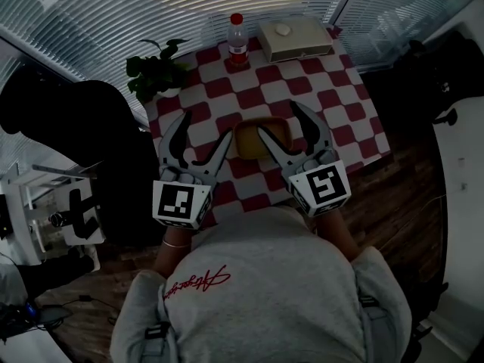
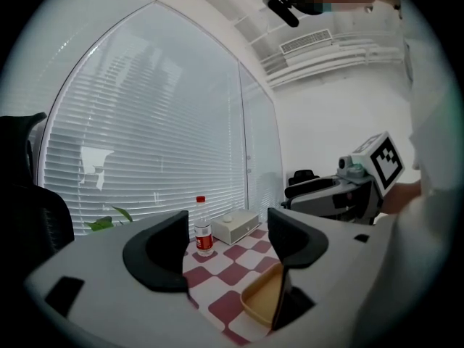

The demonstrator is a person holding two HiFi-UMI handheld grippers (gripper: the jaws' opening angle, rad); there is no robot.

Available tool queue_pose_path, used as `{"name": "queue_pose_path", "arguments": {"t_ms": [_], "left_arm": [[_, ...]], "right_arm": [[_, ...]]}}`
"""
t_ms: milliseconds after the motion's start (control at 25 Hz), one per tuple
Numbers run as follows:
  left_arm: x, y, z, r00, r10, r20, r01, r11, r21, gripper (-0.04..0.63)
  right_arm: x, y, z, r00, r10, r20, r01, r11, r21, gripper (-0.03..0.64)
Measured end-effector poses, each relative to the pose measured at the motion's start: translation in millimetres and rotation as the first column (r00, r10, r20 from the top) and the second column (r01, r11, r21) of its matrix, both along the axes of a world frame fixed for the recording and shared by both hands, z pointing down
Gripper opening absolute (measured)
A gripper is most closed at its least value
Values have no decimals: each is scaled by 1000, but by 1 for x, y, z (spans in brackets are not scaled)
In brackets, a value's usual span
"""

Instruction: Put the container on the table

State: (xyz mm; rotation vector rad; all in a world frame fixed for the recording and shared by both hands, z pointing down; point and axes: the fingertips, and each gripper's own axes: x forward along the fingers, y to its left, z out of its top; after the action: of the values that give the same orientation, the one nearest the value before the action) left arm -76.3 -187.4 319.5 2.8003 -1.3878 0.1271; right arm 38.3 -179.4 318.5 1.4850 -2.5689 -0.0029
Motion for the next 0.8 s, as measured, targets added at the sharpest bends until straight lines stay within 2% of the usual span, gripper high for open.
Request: {"name": "queue_pose_path", "arguments": {"t_ms": [800], "left_arm": [[-2, 7, -43, 999, 15, -32, -13, 998, 63, 331]], "right_arm": [[-8, 12, -47, 999, -14, 32, 11, 996, 89, 308]]}}
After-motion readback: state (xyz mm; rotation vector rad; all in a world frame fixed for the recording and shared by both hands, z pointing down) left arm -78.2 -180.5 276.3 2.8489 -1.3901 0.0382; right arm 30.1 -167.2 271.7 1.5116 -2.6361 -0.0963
